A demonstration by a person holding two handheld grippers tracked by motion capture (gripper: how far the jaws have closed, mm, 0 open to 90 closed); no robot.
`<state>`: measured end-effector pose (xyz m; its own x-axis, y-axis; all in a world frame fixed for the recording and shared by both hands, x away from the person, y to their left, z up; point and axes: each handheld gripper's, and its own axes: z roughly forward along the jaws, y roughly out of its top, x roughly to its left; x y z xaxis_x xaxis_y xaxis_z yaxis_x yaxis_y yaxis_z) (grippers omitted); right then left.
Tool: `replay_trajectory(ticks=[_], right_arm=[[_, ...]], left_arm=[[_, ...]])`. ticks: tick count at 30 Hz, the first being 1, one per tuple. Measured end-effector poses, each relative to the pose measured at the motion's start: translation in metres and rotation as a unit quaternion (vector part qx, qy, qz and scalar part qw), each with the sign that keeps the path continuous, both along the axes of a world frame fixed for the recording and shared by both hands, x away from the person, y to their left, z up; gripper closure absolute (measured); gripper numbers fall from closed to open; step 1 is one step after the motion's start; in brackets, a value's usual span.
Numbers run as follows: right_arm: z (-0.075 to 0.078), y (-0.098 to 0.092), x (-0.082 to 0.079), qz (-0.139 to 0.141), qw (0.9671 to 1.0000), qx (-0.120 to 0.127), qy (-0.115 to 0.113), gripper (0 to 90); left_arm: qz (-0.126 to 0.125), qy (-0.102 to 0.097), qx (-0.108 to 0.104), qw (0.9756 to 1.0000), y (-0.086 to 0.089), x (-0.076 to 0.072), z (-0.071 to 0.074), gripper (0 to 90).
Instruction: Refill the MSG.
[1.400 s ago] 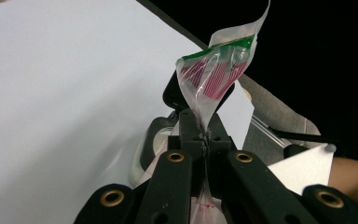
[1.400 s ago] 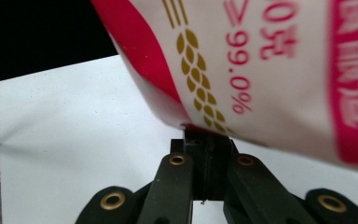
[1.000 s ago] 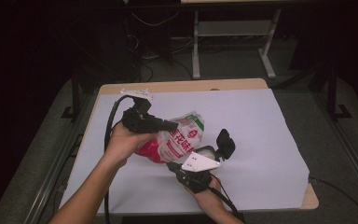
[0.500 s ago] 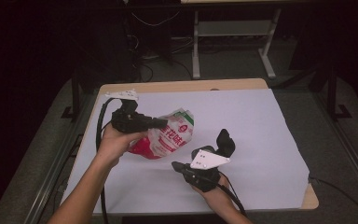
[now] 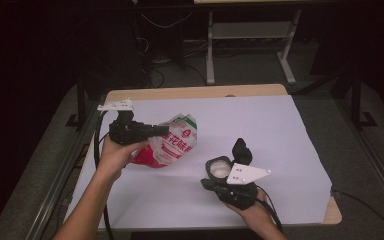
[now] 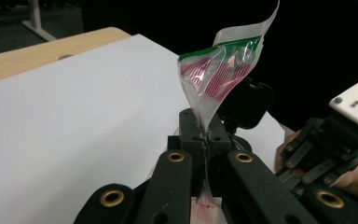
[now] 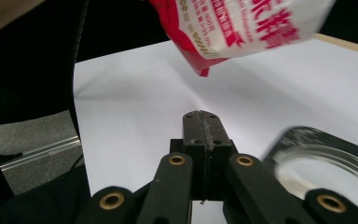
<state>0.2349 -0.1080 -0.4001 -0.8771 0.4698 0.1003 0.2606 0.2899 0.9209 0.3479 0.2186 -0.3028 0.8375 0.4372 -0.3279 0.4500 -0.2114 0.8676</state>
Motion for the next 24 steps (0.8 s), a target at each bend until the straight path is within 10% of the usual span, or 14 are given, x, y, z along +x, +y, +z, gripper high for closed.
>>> replay_trajectory(ticks=[24], right_arm=[[0.000, -0.106, 0.000, -0.077, 0.9965, -0.020, 0.027, 90.0]], left_arm=[[0.028, -0.034, -0.059, 0.9973, 0.016, 0.025, -0.032, 89.7]])
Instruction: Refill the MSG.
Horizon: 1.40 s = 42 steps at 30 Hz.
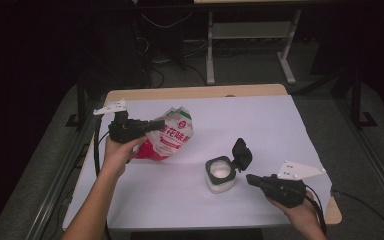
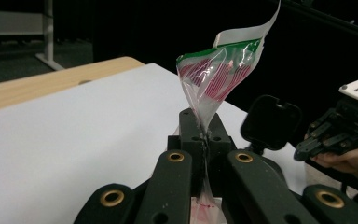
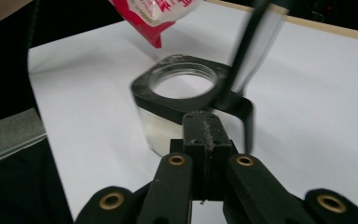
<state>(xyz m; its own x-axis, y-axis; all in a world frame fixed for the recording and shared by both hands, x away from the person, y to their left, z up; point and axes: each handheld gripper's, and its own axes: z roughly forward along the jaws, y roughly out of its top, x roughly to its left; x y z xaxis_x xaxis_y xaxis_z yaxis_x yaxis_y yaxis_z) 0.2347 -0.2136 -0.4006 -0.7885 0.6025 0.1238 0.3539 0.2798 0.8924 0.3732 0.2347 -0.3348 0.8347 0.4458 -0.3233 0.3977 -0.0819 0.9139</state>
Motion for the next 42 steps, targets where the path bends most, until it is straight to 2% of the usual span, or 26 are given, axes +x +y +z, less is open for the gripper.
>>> replay_trajectory(ticks=[6, 10, 13, 21, 24, 29, 32, 35, 42], right_arm=[[-0.004, -0.012, 0.013, -0.023, 0.9997, -0.008, 0.009, 90.0], [-0.006, -0.015, 0.019, -0.030, 0.9994, -0.011, 0.012, 90.0], [-0.007, -0.014, 0.021, -0.030, 0.9994, -0.013, 0.013, 90.0], [-0.009, -0.013, 0.025, -0.033, 0.9991, -0.018, 0.018, 90.0], [-0.010, -0.014, 0.026, -0.036, 0.9990, -0.019, 0.019, 90.0], [-0.011, -0.015, 0.028, -0.042, 0.9987, -0.020, 0.022, 90.0], [-0.011, -0.015, 0.029, -0.042, 0.9986, -0.021, 0.023, 90.0], [-0.012, -0.014, 0.030, -0.045, 0.9984, -0.023, 0.026, 90.0], [-0.014, -0.015, 0.031, -0.045, 0.9983, -0.028, 0.027, 90.0]], left_arm=[[0.006, -0.005, 0.021, 0.9997, 0.007, 0.000, -0.009, 89.7], [0.009, -0.002, 0.022, 0.9997, 0.016, -0.005, -0.015, 89.6], [0.009, -0.002, 0.004, 1.0000, 0.023, -0.014, -0.019, 89.6], [0.020, -0.008, -0.009, 0.9997, 0.042, -0.035, -0.028, 89.4], [0.025, -0.004, -0.013, 0.9996, 0.050, -0.041, -0.033, 89.4], [0.029, 0.005, -0.006, 0.9995, 0.058, -0.050, -0.044, 89.4], [0.029, 0.013, -0.013, 0.9994, 0.061, -0.054, -0.051, 89.4], [0.027, 0.022, -0.014, 0.9993, 0.060, -0.058, -0.057, 89.4], [0.010, 0.028, -0.006, 0.9995, 0.057, -0.072, -0.066, 89.0]])
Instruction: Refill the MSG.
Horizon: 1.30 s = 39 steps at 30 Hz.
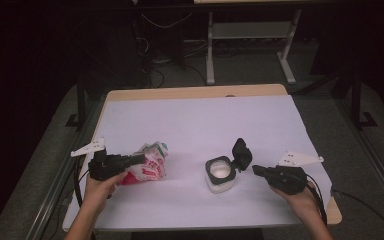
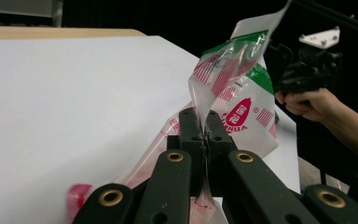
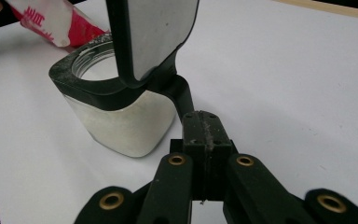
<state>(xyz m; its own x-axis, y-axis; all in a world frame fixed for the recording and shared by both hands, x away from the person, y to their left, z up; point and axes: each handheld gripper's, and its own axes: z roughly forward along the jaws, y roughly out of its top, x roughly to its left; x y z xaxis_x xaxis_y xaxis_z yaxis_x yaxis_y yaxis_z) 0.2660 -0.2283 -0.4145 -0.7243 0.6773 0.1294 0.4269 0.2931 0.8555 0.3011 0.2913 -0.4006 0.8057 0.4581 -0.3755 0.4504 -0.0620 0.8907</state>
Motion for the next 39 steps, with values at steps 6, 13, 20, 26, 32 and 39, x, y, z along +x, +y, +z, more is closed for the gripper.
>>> replay_trajectory(ticks=[6, 13, 20, 26, 32, 39], right_arm=[[-0.002, -0.004, 0.001, -0.007, 1.0000, -0.002, 0.003, 90.0], [-0.004, -0.005, 0.001, -0.011, 0.9999, -0.006, 0.003, 90.0], [-0.006, -0.005, 0.002, -0.012, 0.9999, -0.009, 0.007, 90.0], [-0.007, -0.005, 0.002, -0.011, 0.9999, -0.011, 0.004, 89.9], [-0.008, -0.004, 0.002, -0.011, 0.9998, -0.013, 0.007, 89.9], [-0.008, -0.004, 0.002, -0.010, 0.9998, -0.014, 0.007, 89.9]], left_arm=[[-0.010, -0.004, 0.023, 0.9997, -0.004, -0.014, -0.003, 88.2], [-0.016, -0.025, 0.059, 0.9978, -0.008, -0.025, 0.002, 87.0], [-0.020, -0.033, 0.078, 0.9962, -0.011, -0.029, 0.004, 85.3], [-0.027, -0.029, 0.098, 0.9944, -0.011, -0.031, 0.008, 80.9], [-0.037, -0.029, 0.114, 0.9924, -0.013, -0.033, 0.015, 71.3], [-0.044, -0.024, 0.112, 0.9924, -0.012, -0.034, 0.020, 59.5]])
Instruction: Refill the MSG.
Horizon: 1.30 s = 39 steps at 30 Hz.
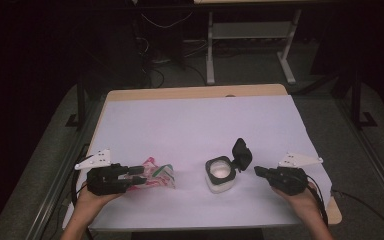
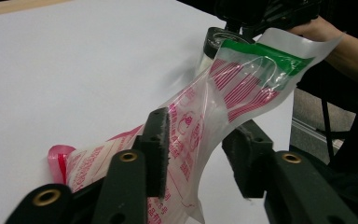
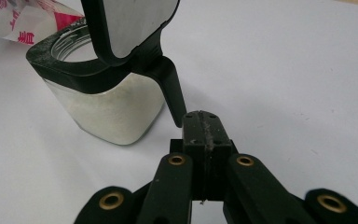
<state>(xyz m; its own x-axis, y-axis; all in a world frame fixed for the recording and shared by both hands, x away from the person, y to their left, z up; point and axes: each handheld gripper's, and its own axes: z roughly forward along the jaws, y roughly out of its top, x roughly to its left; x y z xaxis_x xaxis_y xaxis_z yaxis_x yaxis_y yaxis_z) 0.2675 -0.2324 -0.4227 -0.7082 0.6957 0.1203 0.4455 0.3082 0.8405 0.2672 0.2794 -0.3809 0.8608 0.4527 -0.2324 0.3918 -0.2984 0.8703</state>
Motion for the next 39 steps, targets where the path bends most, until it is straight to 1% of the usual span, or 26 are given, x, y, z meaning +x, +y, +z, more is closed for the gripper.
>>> replay_trajectory(ticks=[1, 3, 5, 8, 9, 12, 17, 18, 21, 24, 29, 32, 34, 35, 37, 39], right_arm=[[0.000, 0.000, 0.000, 0.000, 1.0000, 0.000, 0.000, 89.9], [0.000, 0.000, 0.000, -0.001, 1.0000, 0.001, 0.002, 89.9], [0.000, 0.000, 0.000, -0.001, 1.0000, 0.001, 0.002, 89.9], [-0.001, 0.000, 0.000, 0.000, 1.0000, 0.000, 0.003, 89.9], [-0.001, 0.000, 0.000, 0.000, 1.0000, 0.000, 0.003, 89.9], [-0.001, 0.000, 0.000, -0.001, 1.0000, 0.000, 0.002, 89.9], [-0.001, 0.000, 0.001, 0.000, 1.0000, -0.001, 0.002, 89.9], [-0.001, 0.000, 0.001, -0.001, 1.0000, -0.001, 0.002, 89.9], [-0.001, 0.000, 0.001, -0.001, 1.0000, -0.001, 0.002, 89.9], [-0.001, -0.001, 0.001, 0.000, 1.0000, -0.001, 0.004, 89.9], [-0.003, -0.001, 0.002, -0.002, 1.0000, -0.004, 0.004, 89.9], [-0.004, -0.002, 0.003, -0.004, 1.0000, -0.006, 0.005, 89.9], [-0.004, -0.003, 0.003, -0.004, 1.0000, -0.005, 0.005, 89.9], [-0.005, -0.003, 0.003, -0.005, 1.0000, -0.005, 0.006, 89.9], [-0.005, -0.005, 0.003, -0.007, 0.9999, -0.005, 0.005, 89.9], [-0.006, -0.007, 0.004, -0.009, 0.9999, -0.003, 0.007, 89.9]], left_arm=[[0.000, 0.001, 0.003, 1.0000, 0.000, 0.000, 0.001, 58.1], [-0.004, 0.002, -0.001, 1.0000, 0.000, -0.001, 0.003, 54.6], [-0.007, 0.006, 0.003, 1.0000, 0.000, -0.001, 0.004, 51.7], [-0.012, 0.004, 0.004, 0.9999, 0.000, -0.002, 0.006, 48.2], [-0.015, 0.003, 0.007, 0.9999, 0.000, -0.002, 0.007, 47.8], [-0.016, 0.001, 0.004, 0.9999, 0.002, -0.004, 0.011, 46.2], [-0.005, -0.006, 0.003, 1.0000, 0.008, -0.005, 0.015, 45.4], [-0.004, -0.007, 0.006, 1.0000, 0.009, -0.005, 0.015, 45.4], [0.007, -0.009, 0.010, 0.9999, 0.010, -0.003, 0.014, 43.7], [0.020, -0.011, 0.014, 0.9996, 0.013, -0.001, 0.012, 40.3], [0.045, -0.020, 0.033, 0.9982, 0.017, 0.003, 0.007, 34.5], [0.068, -0.025, 0.050, 0.9962, 0.021, 0.007, 0.002, 31.2], [0.085, -0.029, 0.063, 0.9940, 0.022, 0.008, -0.001, 28.4], [0.088, -0.030, 0.069, 0.9933, 0.023, 0.009, -0.002, 26.1], [0.102, -0.032, 0.069, 0.9918, 0.024, 0.011, -0.005, 23.0], [0.106, -0.030, 0.073, 0.9913, 0.026, 0.013, -0.006, 20.8]])
